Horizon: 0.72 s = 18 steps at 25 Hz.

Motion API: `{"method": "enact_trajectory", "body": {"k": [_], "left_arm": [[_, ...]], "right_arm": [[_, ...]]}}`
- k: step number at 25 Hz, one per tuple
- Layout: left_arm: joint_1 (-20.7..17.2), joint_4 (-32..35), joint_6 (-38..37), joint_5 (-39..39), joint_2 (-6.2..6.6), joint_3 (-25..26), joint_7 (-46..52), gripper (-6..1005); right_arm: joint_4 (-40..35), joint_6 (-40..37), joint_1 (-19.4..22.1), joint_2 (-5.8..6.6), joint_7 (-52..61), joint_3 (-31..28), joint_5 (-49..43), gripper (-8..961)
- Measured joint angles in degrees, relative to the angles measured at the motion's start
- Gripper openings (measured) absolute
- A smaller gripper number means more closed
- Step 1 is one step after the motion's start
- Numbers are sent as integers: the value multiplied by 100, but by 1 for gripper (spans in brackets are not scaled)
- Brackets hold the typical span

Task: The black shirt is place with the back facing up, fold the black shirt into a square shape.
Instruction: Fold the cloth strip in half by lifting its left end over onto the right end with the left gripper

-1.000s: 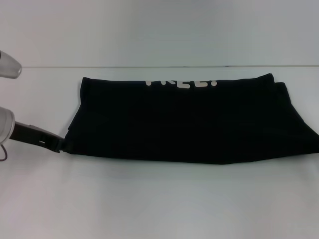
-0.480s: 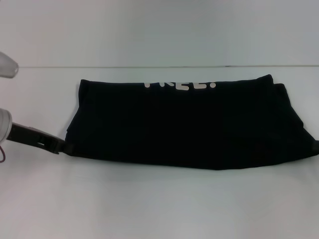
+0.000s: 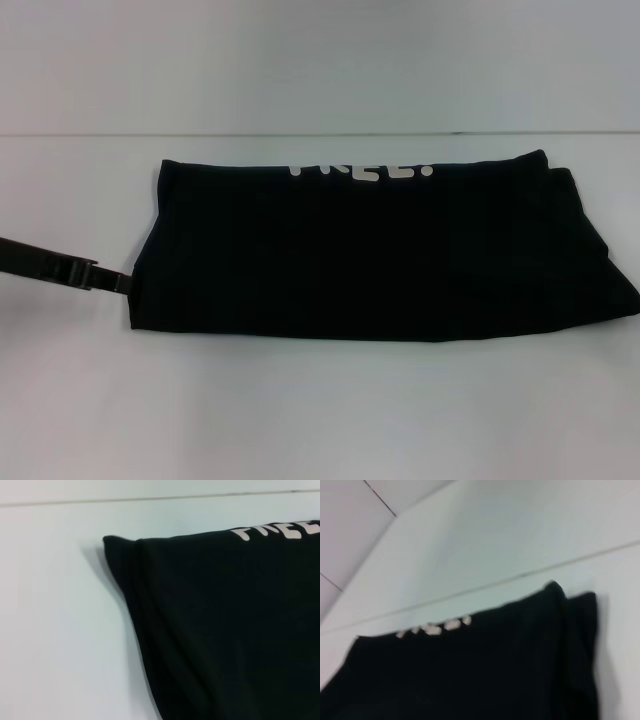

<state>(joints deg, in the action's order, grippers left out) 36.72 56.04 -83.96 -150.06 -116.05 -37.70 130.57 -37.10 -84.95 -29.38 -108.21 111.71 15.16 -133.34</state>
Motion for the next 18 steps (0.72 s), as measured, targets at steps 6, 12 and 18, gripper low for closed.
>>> {"method": "enact_trajectory", "body": {"k": [6,12,18], "left_arm": [[-19,120,-1096,103,17,279,990,441],[130,-806,-1495,882,72,701,1836,576],[152,-1662,-1115,1429,144,1404,2390,868]], "right_arm": [[21,-308,-151,26,-192,19,337,684],[71,-385,-472,-32,-431,135,372,813],[10,-531,-768,19,-571,215,393,876]]}}
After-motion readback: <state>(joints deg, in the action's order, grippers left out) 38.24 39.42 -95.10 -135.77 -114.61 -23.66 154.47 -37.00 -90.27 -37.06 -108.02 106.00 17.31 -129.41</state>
